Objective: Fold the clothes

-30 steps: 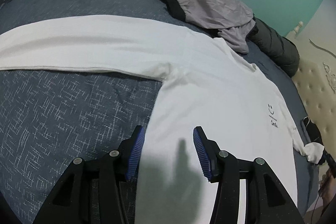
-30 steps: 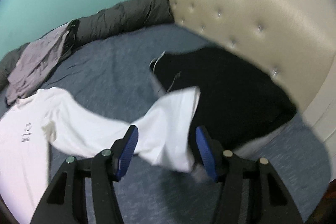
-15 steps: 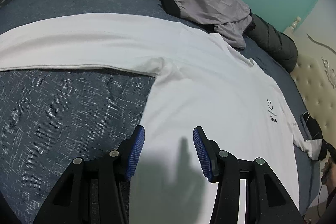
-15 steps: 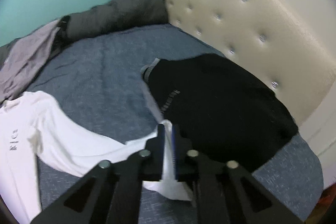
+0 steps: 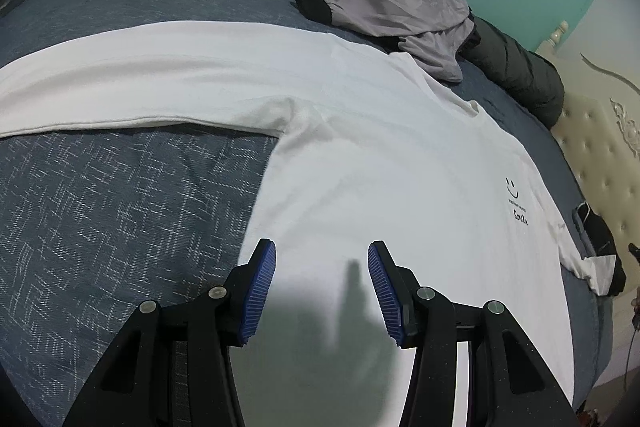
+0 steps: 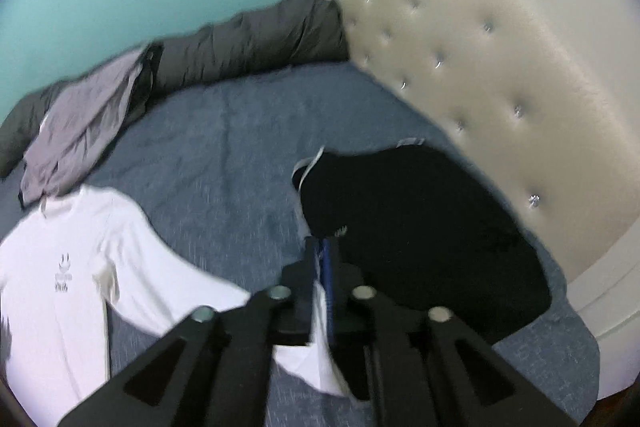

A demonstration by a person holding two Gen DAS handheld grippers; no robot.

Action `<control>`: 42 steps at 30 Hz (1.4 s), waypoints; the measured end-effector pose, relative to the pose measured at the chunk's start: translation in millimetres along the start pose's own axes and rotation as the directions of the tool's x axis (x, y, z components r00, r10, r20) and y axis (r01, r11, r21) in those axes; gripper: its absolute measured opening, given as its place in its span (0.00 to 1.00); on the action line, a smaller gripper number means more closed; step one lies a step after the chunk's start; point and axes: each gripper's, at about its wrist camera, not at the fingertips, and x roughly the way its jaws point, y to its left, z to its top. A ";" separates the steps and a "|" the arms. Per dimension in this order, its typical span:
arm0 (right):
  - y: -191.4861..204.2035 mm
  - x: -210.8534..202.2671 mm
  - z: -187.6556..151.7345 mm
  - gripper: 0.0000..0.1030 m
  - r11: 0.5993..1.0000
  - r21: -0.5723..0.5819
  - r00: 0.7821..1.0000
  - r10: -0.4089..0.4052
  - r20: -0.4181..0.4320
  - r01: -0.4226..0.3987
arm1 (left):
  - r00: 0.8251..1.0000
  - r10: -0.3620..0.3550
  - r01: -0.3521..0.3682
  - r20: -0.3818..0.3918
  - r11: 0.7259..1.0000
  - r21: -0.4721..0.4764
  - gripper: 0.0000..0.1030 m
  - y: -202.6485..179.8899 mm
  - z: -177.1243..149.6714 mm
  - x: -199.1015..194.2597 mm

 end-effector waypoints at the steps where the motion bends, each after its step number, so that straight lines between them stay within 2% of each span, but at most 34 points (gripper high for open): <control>1: 2.4 3.7 -4.4 0.50 1.000 -0.014 1.000 0.000 -0.011 0.000 | 1.000 -0.001 0.001 -0.001 1.000 0.000 0.51 -0.3 -0.6 0.6; 2: 5.1 7.9 -8.7 0.53 1.000 -0.027 1.000 -0.002 -0.023 0.001 | 1.000 -0.001 0.001 -0.003 1.000 0.001 0.51 -0.6 -1.2 1.3; 5: 14.7 23.1 -20.9 0.53 0.998 -0.069 0.998 -0.017 -0.063 0.013 | 1.000 0.000 0.000 -0.006 1.000 0.000 0.51 -0.1 -1.4 2.7; 9: 32.4 37.4 -30.5 0.50 0.979 -0.187 0.994 -0.092 -0.067 0.078 | 1.000 0.001 -0.001 -0.007 1.000 -0.006 0.51 2.0 -1.3 4.6; 11: 37.9 41.4 -34.4 0.31 0.968 -0.227 0.991 -0.124 -0.051 0.109 | 1.000 -0.001 0.001 -0.011 1.000 -0.013 0.51 3.5 -1.6 6.6; 13: 39.5 47.7 -37.3 0.17 0.963 -0.244 0.989 -0.136 -0.058 0.118 | 1.000 -0.005 0.005 -0.018 1.000 -0.020 0.51 4.8 -2.1 8.6; 16: 39.0 55.6 -40.9 0.05 0.961 -0.252 0.988 -0.134 -0.075 0.111 | 1.000 -0.007 0.007 -0.019 1.000 -0.019 0.51 5.2 -2.0 9.2; 17: 38.5 55.5 -41.1 0.03 0.962 -0.252 0.989 -0.127 -0.073 0.105 | 1.000 -0.008 0.008 -0.019 1.000 -0.019 0.51 5.4 -2.0 9.1; 20: 36.8 48.4 -39.5 0.02 0.966 -0.241 0.993 -0.109 -0.046 0.095 | 1.000 -0.010 0.009 -0.019 1.000 -0.022 0.51 5.9 -2.2 8.9; 23: 31.0 30.7 -27.0 0.02 0.972 -0.211 0.995 -0.099 0.021 0.101 | 1.000 -0.012 0.011 -0.019 1.000 -0.023 0.51 5.1 -2.9 9.0; 29: -3.0 -2.2 23.0 0.02 0.988 -0.097 0.987 -0.113 0.111 0.124 | 1.000 -0.017 0.017 -0.012 1.000 -0.014 0.51 -1.1 -3.2 6.8; 34: -26.2 -3.3 56.8 0.02 0.976 -0.065 0.973 -0.200 0.113 0.208 | 1.000 -0.022 0.022 -0.005 1.000 0.009 0.51 -10.3 -2.0 5.9; 37: -42.0 7.4 68.1 0.02 0.969 -0.031 0.967 -0.240 0.083 0.243 | 1.000 -0.019 0.019 -0.011 1.000 0.019 0.51 -12.0 -2.0 9.1; 42: -50.2 37.3 79.8 0.02 0.951 -0.050 0.952 -0.303 0.030 0.304 | 1.000 -0.005 0.006 -0.022 1.000 0.024 0.51 -10.5 -2.5 15.1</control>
